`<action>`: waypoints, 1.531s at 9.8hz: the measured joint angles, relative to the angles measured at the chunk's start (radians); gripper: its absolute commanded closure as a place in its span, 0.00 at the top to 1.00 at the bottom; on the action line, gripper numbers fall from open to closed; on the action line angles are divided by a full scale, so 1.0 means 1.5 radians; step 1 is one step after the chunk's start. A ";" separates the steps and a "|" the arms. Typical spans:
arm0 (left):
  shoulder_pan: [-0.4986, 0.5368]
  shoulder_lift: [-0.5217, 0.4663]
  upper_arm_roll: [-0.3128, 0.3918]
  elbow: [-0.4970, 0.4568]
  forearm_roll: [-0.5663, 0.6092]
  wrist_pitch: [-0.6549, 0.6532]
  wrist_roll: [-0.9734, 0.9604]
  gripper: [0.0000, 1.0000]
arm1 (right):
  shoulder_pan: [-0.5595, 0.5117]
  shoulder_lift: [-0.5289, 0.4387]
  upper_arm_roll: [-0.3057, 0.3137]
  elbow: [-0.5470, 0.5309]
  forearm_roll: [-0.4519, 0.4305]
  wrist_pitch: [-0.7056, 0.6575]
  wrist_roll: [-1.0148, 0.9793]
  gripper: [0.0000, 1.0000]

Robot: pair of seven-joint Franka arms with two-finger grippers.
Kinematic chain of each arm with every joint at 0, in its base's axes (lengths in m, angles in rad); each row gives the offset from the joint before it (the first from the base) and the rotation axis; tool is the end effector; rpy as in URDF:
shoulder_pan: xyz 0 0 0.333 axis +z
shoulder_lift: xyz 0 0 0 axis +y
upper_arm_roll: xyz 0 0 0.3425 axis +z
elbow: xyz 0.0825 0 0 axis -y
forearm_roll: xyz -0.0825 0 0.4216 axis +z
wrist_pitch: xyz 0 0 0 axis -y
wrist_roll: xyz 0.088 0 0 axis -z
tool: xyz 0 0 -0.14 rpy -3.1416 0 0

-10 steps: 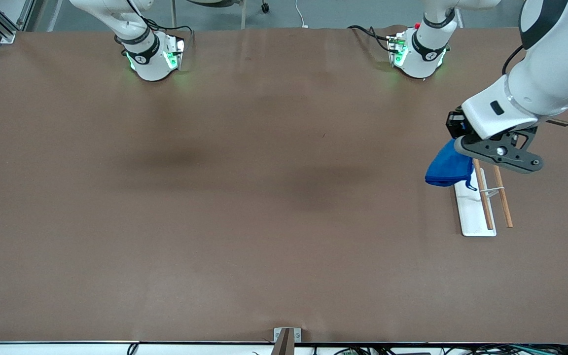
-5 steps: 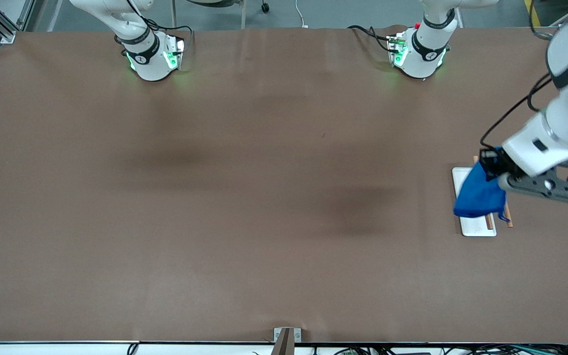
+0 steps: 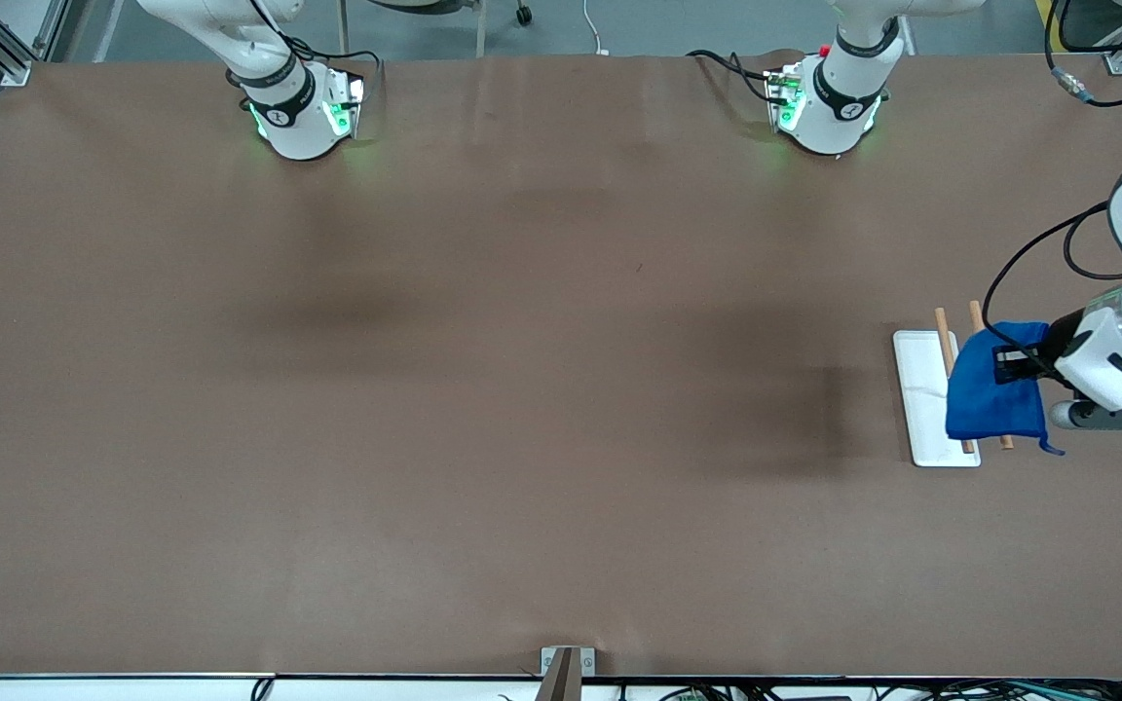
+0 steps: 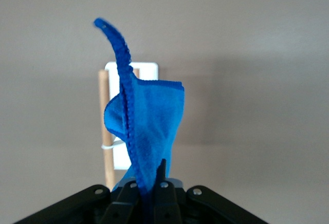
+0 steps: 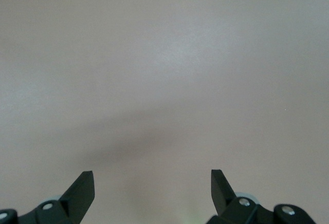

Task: Right arm passes towel to left arm to hang
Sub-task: 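Lower the towel onto the dowels with the left gripper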

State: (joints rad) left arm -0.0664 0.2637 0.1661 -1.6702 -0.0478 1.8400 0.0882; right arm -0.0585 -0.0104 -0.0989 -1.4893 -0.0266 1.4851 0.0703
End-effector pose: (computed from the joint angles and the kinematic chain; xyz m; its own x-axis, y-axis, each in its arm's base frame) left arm 0.6645 0.0534 0.4240 0.9957 0.0221 -0.0895 0.0230 -0.9997 0.0096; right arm 0.5722 -0.0951 0.6577 0.9736 -0.2279 0.0079 -0.2281 -0.9733 0.0250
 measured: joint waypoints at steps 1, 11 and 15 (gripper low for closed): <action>0.001 -0.001 0.020 -0.023 -0.016 0.013 0.004 0.01 | 0.000 0.000 0.000 0.000 0.000 0.000 0.000 1.00; 0.039 0.020 0.060 -0.137 -0.067 0.134 0.006 1.00 | 0.000 0.000 0.000 0.000 0.000 -0.001 0.000 1.00; 0.053 0.029 0.056 -0.132 -0.068 0.146 0.006 1.00 | 0.000 0.000 0.000 0.000 0.000 -0.003 0.000 1.00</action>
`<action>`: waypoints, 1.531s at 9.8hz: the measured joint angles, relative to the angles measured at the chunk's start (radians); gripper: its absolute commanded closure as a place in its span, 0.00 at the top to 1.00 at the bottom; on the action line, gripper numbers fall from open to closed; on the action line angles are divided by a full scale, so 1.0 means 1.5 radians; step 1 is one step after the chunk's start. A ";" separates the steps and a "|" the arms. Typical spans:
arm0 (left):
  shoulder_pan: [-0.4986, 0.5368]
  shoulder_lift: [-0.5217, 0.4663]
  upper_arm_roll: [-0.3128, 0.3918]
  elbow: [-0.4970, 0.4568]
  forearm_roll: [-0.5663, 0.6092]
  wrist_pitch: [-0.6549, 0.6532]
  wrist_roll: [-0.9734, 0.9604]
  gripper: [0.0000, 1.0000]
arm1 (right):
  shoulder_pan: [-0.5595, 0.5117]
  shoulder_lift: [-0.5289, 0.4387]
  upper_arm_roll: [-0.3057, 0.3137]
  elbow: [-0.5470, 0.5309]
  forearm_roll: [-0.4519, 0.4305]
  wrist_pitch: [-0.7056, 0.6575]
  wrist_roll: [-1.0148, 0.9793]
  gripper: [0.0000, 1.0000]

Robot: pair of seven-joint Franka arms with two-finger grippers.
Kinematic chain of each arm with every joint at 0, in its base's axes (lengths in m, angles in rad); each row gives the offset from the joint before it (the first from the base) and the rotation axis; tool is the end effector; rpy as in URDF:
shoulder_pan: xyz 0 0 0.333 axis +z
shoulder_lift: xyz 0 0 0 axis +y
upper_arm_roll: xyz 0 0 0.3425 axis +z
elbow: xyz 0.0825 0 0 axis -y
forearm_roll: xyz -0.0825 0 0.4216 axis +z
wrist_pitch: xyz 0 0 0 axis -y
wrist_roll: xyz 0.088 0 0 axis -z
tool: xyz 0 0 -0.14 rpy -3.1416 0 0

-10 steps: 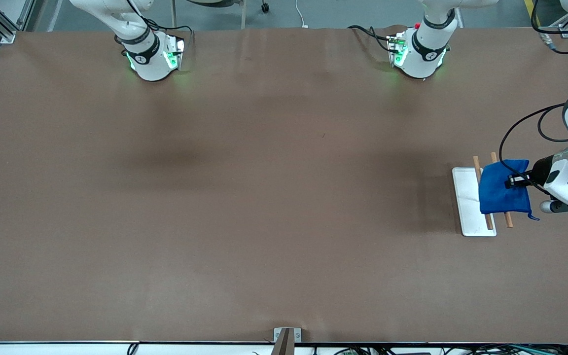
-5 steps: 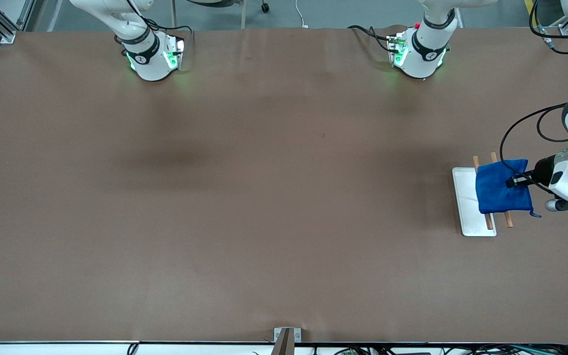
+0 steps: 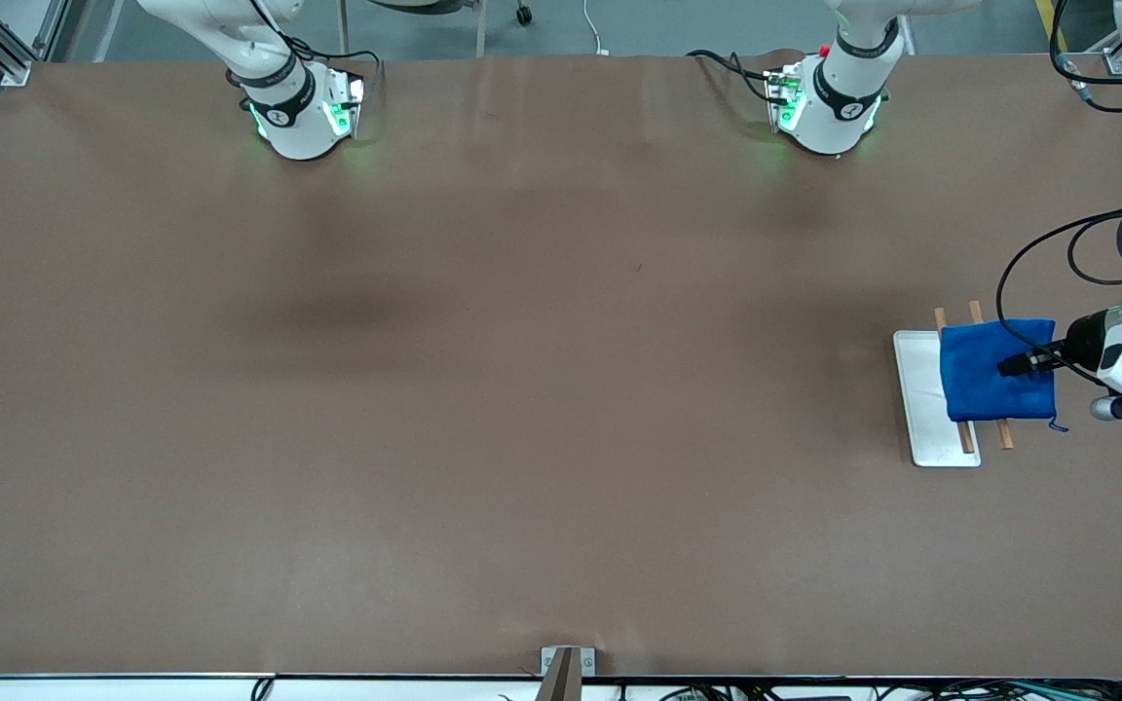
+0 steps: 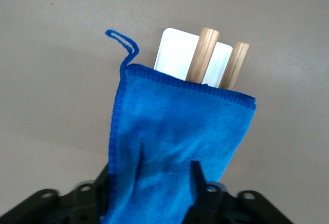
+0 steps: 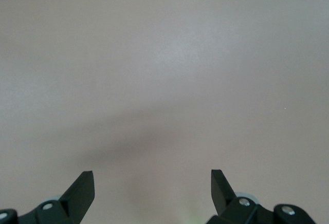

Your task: Right arm passes towel to left arm to hang

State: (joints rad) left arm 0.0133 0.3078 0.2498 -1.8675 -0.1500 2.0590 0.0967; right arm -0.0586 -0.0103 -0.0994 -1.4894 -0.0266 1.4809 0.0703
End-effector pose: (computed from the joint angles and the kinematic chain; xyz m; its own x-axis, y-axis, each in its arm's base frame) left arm 0.6304 0.1505 0.3191 0.9679 0.2302 -0.1006 0.2368 -0.9697 0.0593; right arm 0.5716 -0.0954 0.6573 0.9735 -0.2286 0.0036 -0.2286 -0.9732 0.0253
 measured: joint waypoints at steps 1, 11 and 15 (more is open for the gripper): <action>0.000 -0.004 -0.013 0.009 -0.001 0.001 -0.001 1.00 | 0.000 0.000 0.000 0.000 0.000 0.000 0.000 1.00; -0.001 -0.119 -0.242 0.154 0.059 -0.143 -0.123 1.00 | 0.000 0.000 0.000 0.000 0.000 0.000 0.000 1.00; 0.000 -0.145 -0.297 0.237 0.093 -0.258 -0.175 1.00 | 0.000 0.000 0.001 0.000 0.000 0.000 0.000 1.00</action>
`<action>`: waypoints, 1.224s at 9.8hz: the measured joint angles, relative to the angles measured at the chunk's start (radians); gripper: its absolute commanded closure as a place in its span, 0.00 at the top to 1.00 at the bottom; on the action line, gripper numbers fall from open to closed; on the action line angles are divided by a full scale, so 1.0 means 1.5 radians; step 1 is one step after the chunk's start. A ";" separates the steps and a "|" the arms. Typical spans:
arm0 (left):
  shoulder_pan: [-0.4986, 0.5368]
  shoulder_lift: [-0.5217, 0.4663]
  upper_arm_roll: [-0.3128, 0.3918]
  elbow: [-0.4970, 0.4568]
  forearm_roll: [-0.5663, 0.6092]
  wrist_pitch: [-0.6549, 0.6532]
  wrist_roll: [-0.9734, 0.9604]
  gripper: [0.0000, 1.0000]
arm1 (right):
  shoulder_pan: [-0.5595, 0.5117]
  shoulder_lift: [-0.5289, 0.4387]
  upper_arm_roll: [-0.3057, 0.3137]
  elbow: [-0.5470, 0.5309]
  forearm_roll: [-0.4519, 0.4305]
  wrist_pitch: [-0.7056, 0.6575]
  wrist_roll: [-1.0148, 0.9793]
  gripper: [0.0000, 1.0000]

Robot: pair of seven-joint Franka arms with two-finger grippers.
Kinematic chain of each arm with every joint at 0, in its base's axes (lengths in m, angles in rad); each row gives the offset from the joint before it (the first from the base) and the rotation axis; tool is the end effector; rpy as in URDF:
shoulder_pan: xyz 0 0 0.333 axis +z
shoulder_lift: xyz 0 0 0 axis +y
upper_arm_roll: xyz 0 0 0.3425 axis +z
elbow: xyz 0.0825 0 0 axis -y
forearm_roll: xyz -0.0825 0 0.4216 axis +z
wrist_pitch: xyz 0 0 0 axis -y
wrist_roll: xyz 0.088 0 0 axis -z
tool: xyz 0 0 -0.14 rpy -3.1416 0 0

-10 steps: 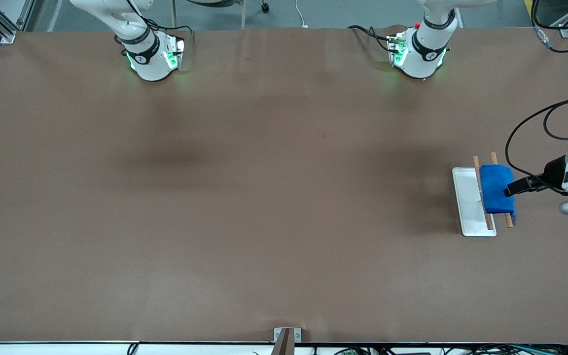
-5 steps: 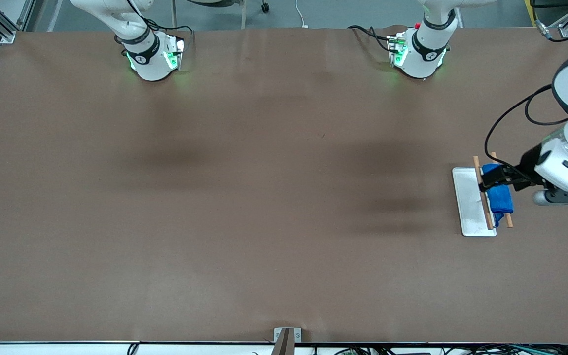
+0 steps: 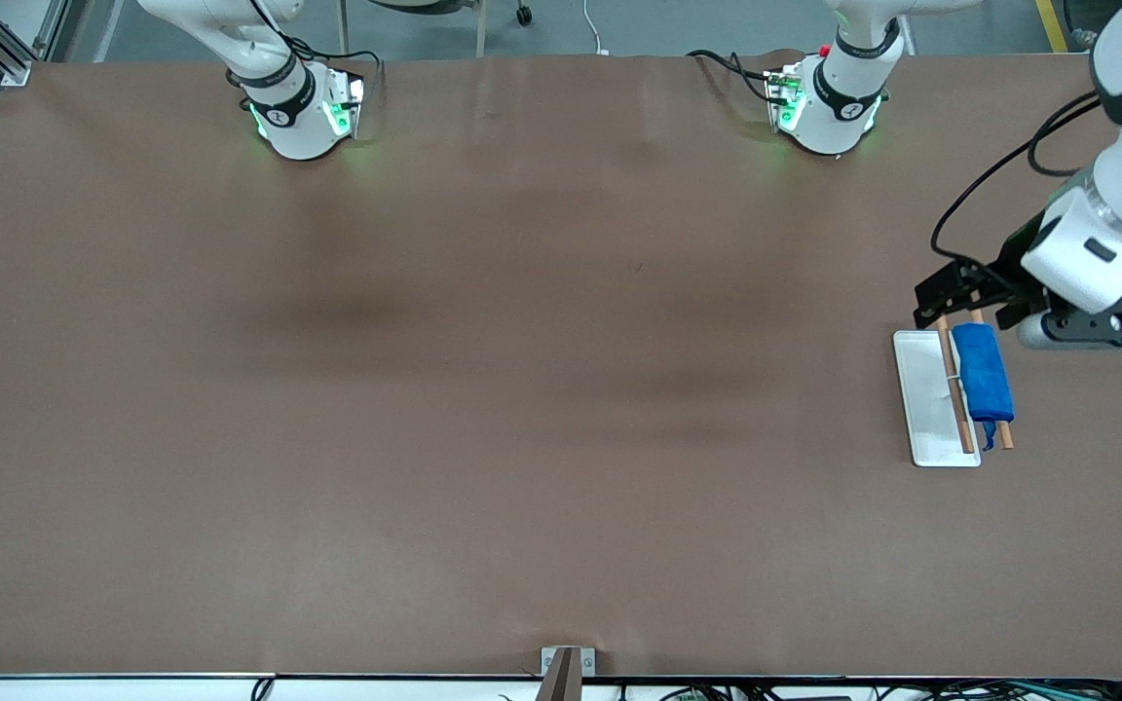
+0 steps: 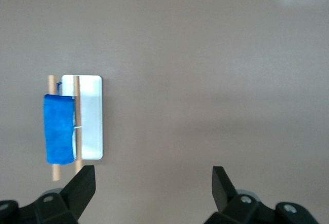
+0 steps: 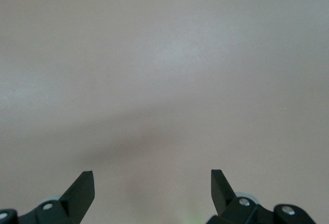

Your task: Right arm passes towel to left arm to hang

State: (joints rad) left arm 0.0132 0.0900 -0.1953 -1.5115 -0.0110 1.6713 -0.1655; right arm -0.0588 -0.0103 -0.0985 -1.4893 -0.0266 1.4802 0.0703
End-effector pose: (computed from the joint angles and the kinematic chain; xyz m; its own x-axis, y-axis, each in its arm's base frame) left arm 0.6242 -0.1111 0.6038 0.9977 -0.0132 0.0657 -0.0158 -0.9991 0.0398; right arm 0.5716 -0.0950 0.6573 0.9737 -0.2280 0.0030 -0.2280 -0.9733 0.0253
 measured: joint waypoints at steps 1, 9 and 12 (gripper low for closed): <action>0.000 -0.014 -0.005 0.008 0.008 -0.018 -0.001 1.00 | 0.000 0.000 0.000 0.000 0.000 0.000 0.000 1.00; 0.003 -0.061 0.010 -0.018 0.004 -0.067 -0.001 1.00 | -0.003 0.000 0.010 0.000 0.000 0.000 0.000 1.00; 0.003 -0.061 0.015 -0.026 0.002 -0.062 -0.001 1.00 | -0.003 0.000 0.012 0.000 0.000 0.000 0.001 1.00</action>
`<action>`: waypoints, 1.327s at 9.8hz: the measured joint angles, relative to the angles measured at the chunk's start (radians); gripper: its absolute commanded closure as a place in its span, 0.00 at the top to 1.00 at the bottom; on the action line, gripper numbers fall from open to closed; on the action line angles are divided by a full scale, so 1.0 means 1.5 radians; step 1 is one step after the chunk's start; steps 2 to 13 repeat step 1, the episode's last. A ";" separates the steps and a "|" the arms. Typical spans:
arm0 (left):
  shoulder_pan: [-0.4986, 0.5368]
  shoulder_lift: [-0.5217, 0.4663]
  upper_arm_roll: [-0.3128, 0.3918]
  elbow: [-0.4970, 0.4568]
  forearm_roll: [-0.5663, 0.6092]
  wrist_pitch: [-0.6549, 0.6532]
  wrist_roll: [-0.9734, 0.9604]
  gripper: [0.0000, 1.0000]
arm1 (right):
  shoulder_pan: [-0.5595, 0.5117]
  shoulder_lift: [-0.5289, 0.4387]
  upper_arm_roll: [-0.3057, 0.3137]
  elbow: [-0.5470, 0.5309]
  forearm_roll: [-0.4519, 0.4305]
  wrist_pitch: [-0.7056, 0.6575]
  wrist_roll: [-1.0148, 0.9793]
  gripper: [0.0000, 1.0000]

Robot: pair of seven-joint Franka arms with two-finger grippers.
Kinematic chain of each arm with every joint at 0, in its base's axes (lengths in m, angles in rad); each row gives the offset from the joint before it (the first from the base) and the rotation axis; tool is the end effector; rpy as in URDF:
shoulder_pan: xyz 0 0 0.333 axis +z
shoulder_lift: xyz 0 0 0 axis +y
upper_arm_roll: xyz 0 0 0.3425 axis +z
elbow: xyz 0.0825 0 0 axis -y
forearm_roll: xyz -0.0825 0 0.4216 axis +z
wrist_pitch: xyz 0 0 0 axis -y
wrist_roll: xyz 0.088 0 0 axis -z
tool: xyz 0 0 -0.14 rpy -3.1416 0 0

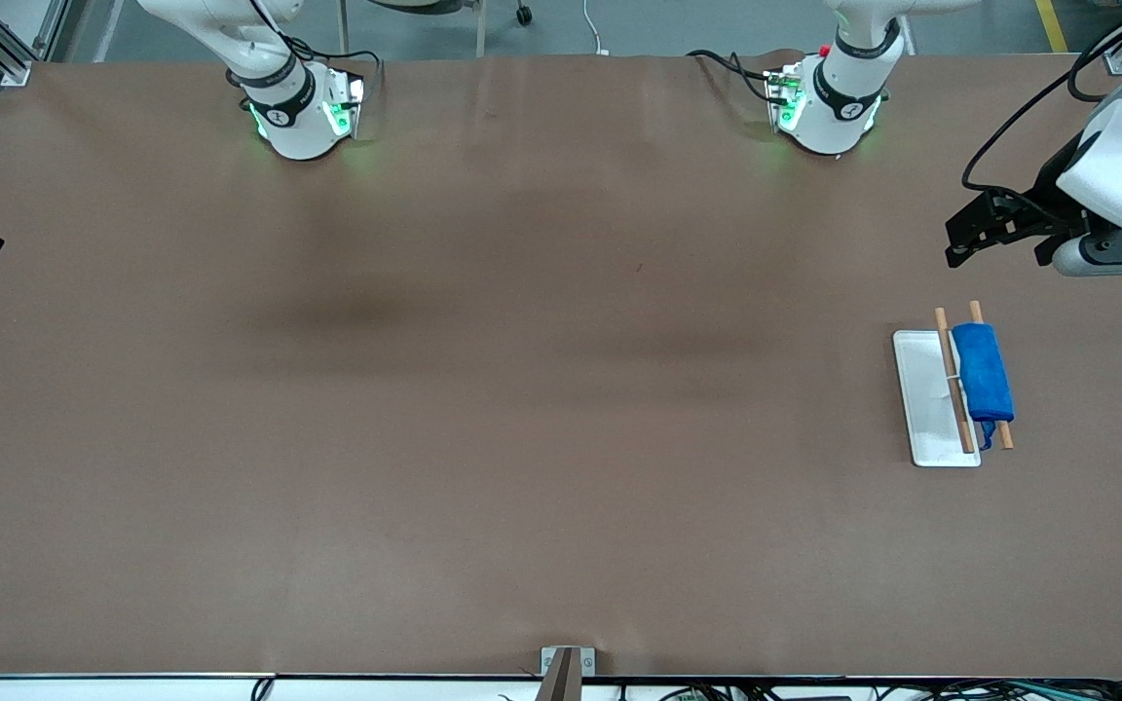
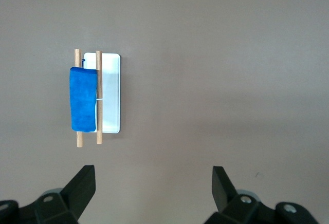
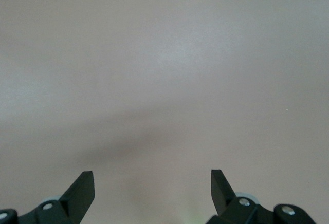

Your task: Right arm passes towel to left arm to hang

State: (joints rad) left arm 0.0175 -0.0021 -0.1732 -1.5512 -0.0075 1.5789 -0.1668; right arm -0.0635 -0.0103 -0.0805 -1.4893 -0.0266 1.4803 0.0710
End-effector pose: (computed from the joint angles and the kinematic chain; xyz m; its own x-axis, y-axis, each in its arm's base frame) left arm 0.5863 -0.0932 0.6300 0.9995 0.0112 0.0282 0.0109 -0.9999 0.0120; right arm 0.5728 -0.0873 0.6573 0.9765 -0.2157 0.0031 -0.2157 -0.9761 0.0255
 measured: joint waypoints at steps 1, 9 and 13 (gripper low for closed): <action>0.000 0.000 0.000 0.000 0.000 0.000 0.000 1.00 | 0.000 0.000 0.000 0.000 0.000 0.000 0.000 1.00; 0.000 0.000 0.000 0.000 0.000 0.000 0.000 1.00 | 0.000 0.000 0.000 0.000 0.000 0.000 0.000 1.00; 0.000 0.000 0.000 0.000 0.000 0.000 0.000 1.00 | 0.000 0.000 0.000 0.000 0.000 0.000 0.000 1.00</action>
